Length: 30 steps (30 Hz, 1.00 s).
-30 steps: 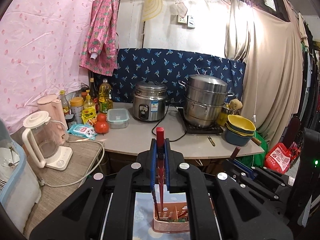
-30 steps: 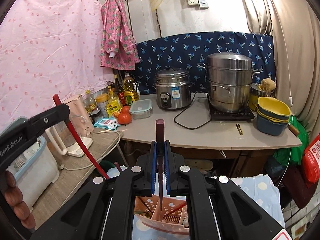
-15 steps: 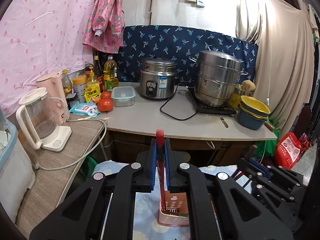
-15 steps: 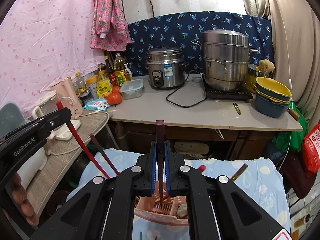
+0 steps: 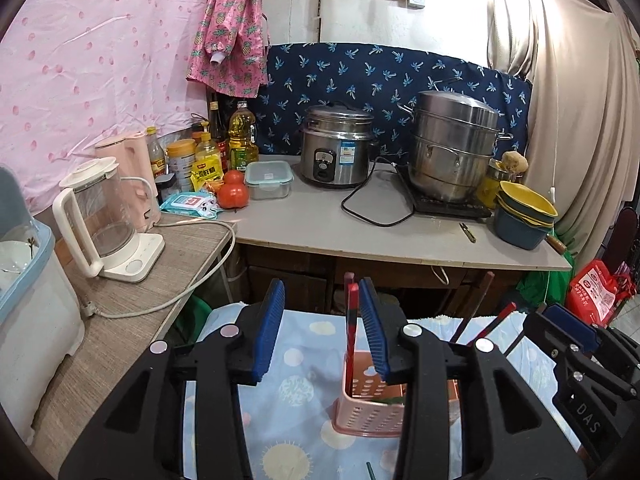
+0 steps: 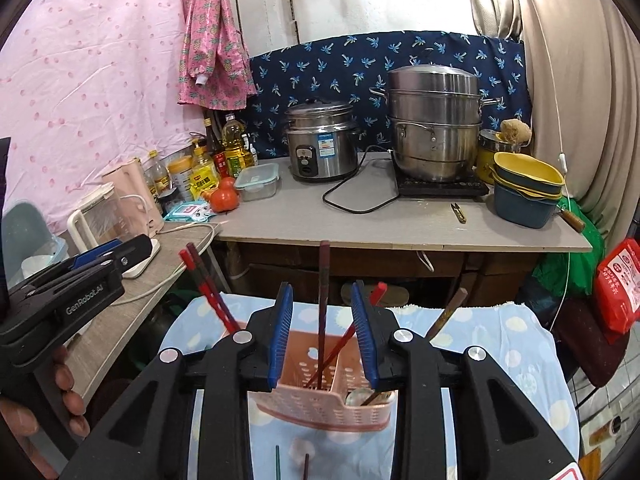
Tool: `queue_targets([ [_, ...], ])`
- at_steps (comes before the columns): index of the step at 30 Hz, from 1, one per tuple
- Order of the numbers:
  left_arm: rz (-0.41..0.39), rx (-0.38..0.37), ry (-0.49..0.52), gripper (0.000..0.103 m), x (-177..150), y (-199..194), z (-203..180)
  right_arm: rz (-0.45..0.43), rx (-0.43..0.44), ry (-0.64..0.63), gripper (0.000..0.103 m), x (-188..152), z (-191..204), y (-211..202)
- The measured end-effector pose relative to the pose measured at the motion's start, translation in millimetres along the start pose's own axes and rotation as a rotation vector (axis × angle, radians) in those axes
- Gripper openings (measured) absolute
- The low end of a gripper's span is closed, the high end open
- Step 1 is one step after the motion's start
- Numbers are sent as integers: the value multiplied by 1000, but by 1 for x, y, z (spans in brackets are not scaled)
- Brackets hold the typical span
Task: Organize utensils
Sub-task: 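Withdraw both open tools toward the last green and dark red chopsticks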
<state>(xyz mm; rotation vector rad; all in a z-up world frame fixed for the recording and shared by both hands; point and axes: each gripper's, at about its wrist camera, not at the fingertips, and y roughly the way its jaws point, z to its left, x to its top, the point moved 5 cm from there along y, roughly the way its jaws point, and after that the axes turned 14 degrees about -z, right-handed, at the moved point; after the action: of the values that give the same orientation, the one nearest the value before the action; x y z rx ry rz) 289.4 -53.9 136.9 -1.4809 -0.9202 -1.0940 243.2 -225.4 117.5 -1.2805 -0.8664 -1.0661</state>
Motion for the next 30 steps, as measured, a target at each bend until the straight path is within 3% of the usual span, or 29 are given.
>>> queue_targets([
  [17,28,22,-1,37,-35,-58,15,20,36,-48,30,-42,26,-69],
  [30,110,26,-9,37,-89,-99,21,153,9,-48,30,-125,26,-107],
])
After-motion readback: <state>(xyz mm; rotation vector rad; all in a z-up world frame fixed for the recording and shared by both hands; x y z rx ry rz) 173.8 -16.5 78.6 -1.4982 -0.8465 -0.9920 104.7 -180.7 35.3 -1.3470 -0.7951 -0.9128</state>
